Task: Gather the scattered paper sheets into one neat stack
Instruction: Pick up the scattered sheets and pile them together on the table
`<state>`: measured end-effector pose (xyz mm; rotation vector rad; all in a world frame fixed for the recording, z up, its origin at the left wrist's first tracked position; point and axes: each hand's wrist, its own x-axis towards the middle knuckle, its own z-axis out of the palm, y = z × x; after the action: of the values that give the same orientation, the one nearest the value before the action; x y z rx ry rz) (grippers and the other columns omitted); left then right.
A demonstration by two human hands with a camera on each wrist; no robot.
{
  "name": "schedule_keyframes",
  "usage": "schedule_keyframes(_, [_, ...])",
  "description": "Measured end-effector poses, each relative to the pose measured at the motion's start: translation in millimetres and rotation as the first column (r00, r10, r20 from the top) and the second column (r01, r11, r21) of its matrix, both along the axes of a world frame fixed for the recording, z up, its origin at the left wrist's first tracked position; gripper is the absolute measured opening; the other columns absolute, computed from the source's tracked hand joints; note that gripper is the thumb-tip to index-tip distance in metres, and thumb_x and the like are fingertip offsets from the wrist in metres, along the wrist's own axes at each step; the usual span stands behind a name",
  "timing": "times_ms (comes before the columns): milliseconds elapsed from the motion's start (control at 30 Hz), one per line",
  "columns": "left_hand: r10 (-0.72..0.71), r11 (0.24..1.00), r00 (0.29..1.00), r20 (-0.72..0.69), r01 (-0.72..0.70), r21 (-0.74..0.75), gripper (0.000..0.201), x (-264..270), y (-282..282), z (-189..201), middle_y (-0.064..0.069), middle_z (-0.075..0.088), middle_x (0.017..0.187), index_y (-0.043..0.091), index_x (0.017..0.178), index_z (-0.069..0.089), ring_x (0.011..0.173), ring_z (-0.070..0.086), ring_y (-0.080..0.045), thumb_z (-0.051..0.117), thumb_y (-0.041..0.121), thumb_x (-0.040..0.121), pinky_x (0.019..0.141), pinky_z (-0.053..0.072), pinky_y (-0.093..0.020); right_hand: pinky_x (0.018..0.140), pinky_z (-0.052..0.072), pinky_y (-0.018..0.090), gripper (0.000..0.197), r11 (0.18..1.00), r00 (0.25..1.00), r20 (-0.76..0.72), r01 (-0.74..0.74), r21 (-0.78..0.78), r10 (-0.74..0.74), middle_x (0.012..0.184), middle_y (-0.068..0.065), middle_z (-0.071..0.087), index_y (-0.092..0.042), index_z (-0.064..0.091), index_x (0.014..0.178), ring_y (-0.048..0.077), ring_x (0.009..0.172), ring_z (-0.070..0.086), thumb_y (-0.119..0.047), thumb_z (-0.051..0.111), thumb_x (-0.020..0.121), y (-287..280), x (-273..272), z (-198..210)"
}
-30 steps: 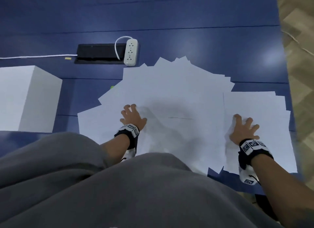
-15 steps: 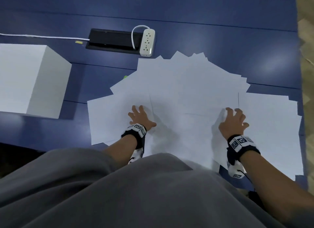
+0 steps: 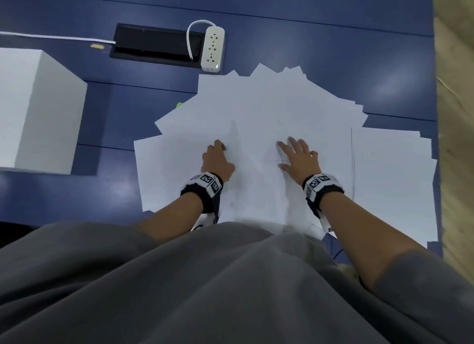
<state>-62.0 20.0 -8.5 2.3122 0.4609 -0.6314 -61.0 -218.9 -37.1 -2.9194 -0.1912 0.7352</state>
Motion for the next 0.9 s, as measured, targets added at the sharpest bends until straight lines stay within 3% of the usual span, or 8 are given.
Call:
schedule_keyframes(233, [0.001,0.988,0.98,0.2,0.03,-0.152,0.061,16.4,-14.5,19.7,-0.004,0.041,0.068,0.02,0.131,0.034,0.065,0.044,-0.024,0.043,-0.007,0.077,0.06,0.043,-0.037,0.083,0.044,0.049,0.048,0.976,0.991,-0.006,-0.133,-0.172,0.134,0.124,0.012,0.053,-0.017,0.05,0.129,0.036,0.108,0.052,-0.028,0.067,0.085,16.6,0.9,13.3])
schedule_keyframes(300, [-0.094,0.988,0.966,0.239,0.121,-0.1,0.058,21.3,-21.1,21.6,-0.006,0.042,0.073,0.019,0.127,0.045,0.072,0.047,-0.028,0.037,-0.01,0.078,0.062,0.038,-0.034,0.078,0.046,0.045,0.04,0.944,0.979,0.012,-0.191,-0.271,0.202,0.112,0.009,0.06,-0.016,0.055,0.12,0.032,0.096,0.057,-0.018,0.068,0.082,19.5,0.7,16.7])
schedule_keyframes(367, [-0.135,0.985,0.956,0.26,0.159,-0.071,0.042,24.8,-26.6,22.7,-0.012,0.047,0.087,0.009,0.112,0.063,0.09,0.053,-0.034,0.038,-0.01,0.082,0.07,0.034,-0.023,0.088,0.041,0.048,0.043,0.932,0.963,0.042,-0.246,-0.265,0.266,0.12,0.012,0.056,-0.012,0.05,0.125,0.033,0.105,0.054,-0.003,0.034,0.086,22.5,-1.6,20.8])
schedule_keyframes(433, [-0.104,0.986,0.962,0.254,0.133,-0.099,0.034,28.8,-31.2,26.7,-0.017,0.056,0.1,0.006,0.102,0.07,0.102,0.056,-0.031,0.043,-0.006,0.085,0.082,0.038,-0.024,0.097,0.034,0.05,0.064,0.913,0.941,0.045,-0.313,-0.261,0.336,0.126,0.015,0.051,-0.008,0.047,0.13,0.034,0.113,0.05,-0.011,0.009,0.079,21.0,-3.8,20.6])
schedule_keyframes(500, [-0.02,0.988,0.981,0.193,0.05,-0.149,0.029,34.1,-33.8,33.3,-0.014,0.059,0.115,0.007,0.105,0.069,0.11,0.055,-0.025,0.048,0.002,0.087,0.094,0.039,-0.025,0.099,0.031,0.049,0.059,0.898,0.931,0.035,-0.34,-0.279,0.363,0.127,0.014,0.049,-0.008,0.046,0.13,0.034,0.114,0.049,-0.011,0.01,0.083,19.8,-2.8,24.8])
schedule_keyframes(633, [0.057,0.979,0.992,0.117,-0.033,-0.2,0.026,43.9,-35.1,37.7,-0.009,0.054,0.121,0.009,0.109,0.065,0.113,0.052,-0.022,0.061,0.012,0.083,0.095,0.045,-0.031,0.094,0.033,0.045,0.029,0.954,0.978,0.053,-0.183,-0.235,0.201,0.114,0.008,0.058,-0.012,0.053,0.115,0.029,0.106,0.054,-0.006,0.043,0.088,13.9,10.3,24.1])
schedule_keyframes(800, [0.046,0.982,0.995,0.091,-0.028,-0.188,0.031,51.3,-33.9,33.9,-0.009,0.053,0.12,0.01,0.109,0.062,0.1,0.05,-0.019,0.062,0.005,0.079,0.081,0.045,-0.027,0.092,0.031,0.042,0.012,0.982,0.989,0.138,0.072,-0.173,-0.048,0.089,0.005,0.066,-0.015,0.054,0.092,0.026,0.091,0.057,-0.01,0.044,0.087,-3.5,29.9,34.7])
schedule_keyframes(900, [0.074,0.971,0.996,0.052,-0.06,-0.233,0.03,53.9,-36.3,31.5,-0.008,0.056,0.121,0.013,0.105,0.066,0.098,0.054,-0.019,0.056,0.002,0.079,0.077,0.045,-0.025,0.079,0.032,0.036,0.007,0.928,0.906,0.207,0.372,0.021,-0.368,0.071,0.004,0.054,-0.014,0.047,0.078,0.028,0.074,0.051,-0.008,0.046,0.082,-22.5,44.6,47.0])
